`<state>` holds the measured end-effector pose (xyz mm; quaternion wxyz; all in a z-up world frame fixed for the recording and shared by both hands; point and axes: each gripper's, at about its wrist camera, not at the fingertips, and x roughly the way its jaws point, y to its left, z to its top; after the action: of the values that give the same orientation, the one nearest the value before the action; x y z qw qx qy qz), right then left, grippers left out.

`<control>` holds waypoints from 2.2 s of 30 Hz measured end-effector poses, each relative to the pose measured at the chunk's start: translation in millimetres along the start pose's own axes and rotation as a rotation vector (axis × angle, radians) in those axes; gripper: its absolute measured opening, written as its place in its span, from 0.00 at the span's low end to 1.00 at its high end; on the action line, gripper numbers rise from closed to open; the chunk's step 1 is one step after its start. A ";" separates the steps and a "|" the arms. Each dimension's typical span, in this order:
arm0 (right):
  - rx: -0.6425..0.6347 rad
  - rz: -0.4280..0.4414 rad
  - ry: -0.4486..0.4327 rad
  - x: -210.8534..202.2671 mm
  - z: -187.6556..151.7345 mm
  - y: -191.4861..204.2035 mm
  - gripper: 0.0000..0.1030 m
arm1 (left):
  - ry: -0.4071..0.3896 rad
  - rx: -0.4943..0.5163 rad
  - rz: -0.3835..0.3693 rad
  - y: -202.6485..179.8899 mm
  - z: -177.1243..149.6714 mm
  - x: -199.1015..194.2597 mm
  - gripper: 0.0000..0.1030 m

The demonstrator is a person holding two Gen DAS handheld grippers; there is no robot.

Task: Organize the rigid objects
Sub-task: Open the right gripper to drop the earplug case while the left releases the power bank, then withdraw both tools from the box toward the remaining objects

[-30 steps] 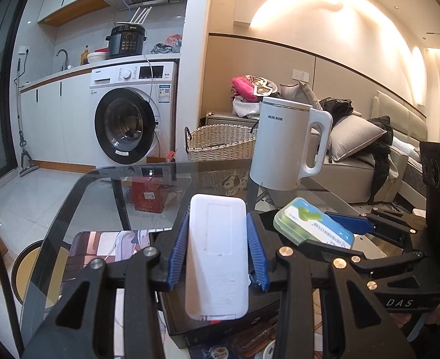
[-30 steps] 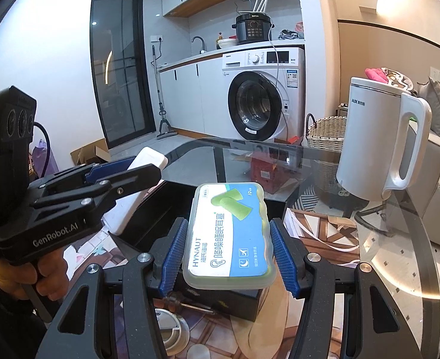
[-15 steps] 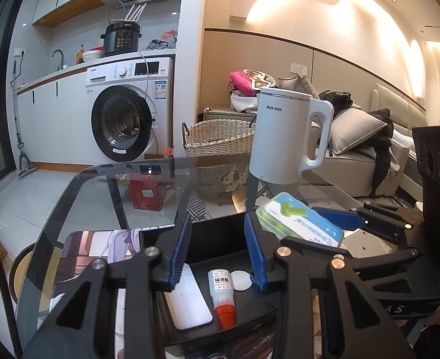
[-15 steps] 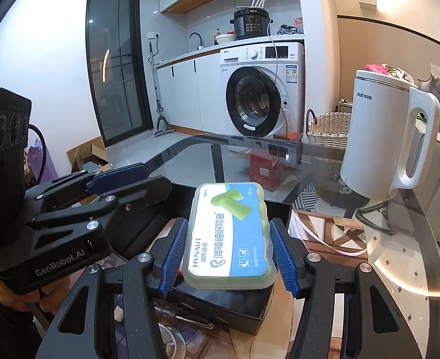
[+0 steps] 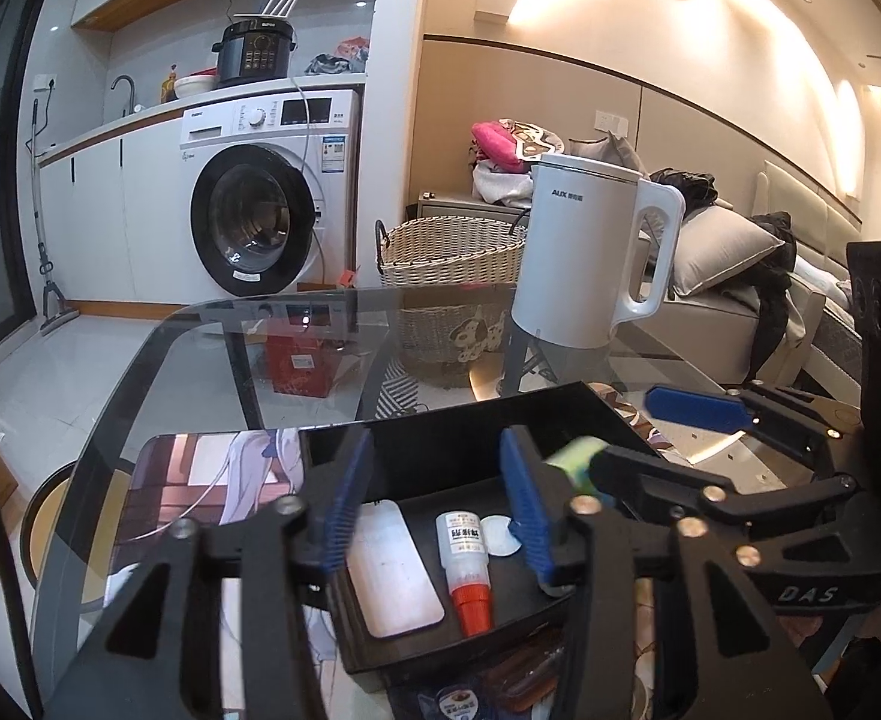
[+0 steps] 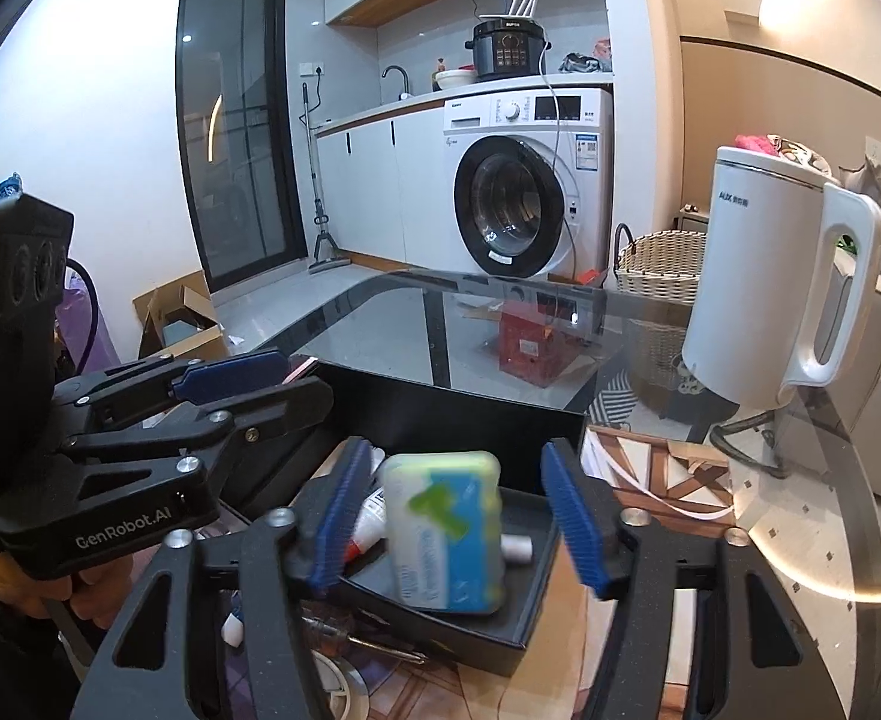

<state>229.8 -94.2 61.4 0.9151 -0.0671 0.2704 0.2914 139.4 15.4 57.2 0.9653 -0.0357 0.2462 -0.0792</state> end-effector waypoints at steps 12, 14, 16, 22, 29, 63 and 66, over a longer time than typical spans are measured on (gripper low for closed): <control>0.080 -0.011 0.021 -23.5 -12.0 -12.0 1.00 | 0.039 -0.024 0.024 2.4 -12.7 -20.2 1.00; 0.075 -0.016 0.024 -26.0 -13.3 -10.1 1.00 | 0.049 -0.013 0.021 1.4 -17.4 -23.8 1.00; 0.067 -0.020 0.022 -30.6 -16.1 -7.6 1.00 | 0.051 -0.012 0.030 0.3 -20.2 -28.6 1.00; 0.057 -0.012 0.030 -43.1 -24.0 -0.8 1.00 | 0.043 -0.082 0.034 14.3 -29.3 -49.5 1.00; 0.028 -0.005 0.050 -48.7 -32.3 7.5 1.00 | 0.029 -0.114 0.071 29.1 -39.3 -71.5 1.00; -0.029 0.036 0.278 -32.4 -82.5 33.6 1.00 | 0.122 -0.074 0.161 -0.4 -120.9 -88.9 1.00; -0.025 0.042 0.294 -29.5 -83.7 31.5 1.00 | 0.159 -0.071 0.164 1.4 -123.8 -84.2 1.00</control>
<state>153.6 -106.5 7.5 0.8586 -0.1148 0.3991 0.3007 7.1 27.5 -11.9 0.9441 -0.0432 0.3268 0.0063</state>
